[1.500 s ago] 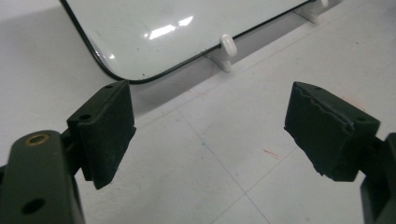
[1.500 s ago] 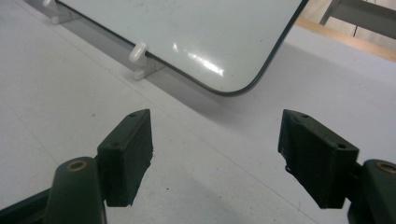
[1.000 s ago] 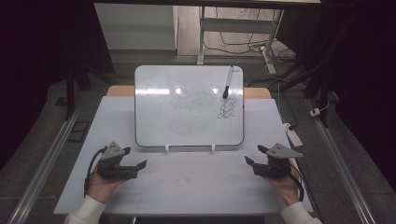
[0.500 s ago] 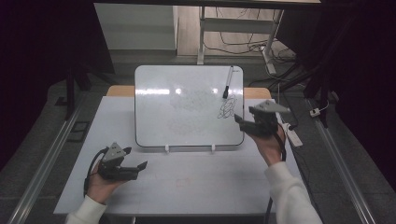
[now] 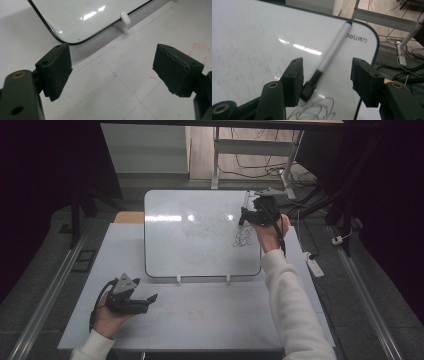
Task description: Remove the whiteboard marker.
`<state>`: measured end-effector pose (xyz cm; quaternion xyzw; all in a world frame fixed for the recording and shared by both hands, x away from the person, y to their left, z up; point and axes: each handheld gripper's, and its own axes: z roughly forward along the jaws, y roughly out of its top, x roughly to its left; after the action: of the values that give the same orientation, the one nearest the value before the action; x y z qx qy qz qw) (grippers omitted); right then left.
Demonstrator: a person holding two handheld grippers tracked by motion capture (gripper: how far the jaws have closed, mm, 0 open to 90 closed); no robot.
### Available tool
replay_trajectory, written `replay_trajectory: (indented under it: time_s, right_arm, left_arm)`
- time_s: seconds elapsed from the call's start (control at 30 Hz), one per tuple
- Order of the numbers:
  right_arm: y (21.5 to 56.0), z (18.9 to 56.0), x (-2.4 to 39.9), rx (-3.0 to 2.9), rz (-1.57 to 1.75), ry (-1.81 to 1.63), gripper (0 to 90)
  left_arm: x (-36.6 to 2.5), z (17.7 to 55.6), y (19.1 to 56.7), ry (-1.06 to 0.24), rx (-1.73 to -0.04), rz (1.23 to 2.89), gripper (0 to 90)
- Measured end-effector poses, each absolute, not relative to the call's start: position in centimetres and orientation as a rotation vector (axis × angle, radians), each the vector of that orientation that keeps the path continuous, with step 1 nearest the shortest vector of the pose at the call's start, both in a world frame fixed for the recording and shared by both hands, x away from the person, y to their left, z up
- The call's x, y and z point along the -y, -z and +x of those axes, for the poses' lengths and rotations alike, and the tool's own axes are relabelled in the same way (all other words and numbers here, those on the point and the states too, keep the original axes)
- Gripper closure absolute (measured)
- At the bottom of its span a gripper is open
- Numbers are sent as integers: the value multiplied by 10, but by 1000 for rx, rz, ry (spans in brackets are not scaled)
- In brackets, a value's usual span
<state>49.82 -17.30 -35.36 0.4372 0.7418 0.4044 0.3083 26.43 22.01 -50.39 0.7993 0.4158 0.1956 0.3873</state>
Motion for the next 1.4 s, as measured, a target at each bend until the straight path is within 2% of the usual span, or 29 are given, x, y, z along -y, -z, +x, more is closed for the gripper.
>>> replay_trajectory:
  time_s: [0.37,0.57,1.1,1.4]
  right_arm:
    - [355,524,161,-1877,1199,-1039,574]
    - [360,532,160,-1865,1221,-1019,610]
    - [362,534,148,-1842,1244,-1094,783]
    - [363,534,148,-1818,1285,-1171,804]
  left_arm:
    - [-220,265,506,-512,-1056,2058,160]
    - [-221,265,507,-521,-1062,2064,160]
    - [-223,266,509,-536,-1075,2073,158]
    - [-224,266,510,-541,-1080,2074,158]
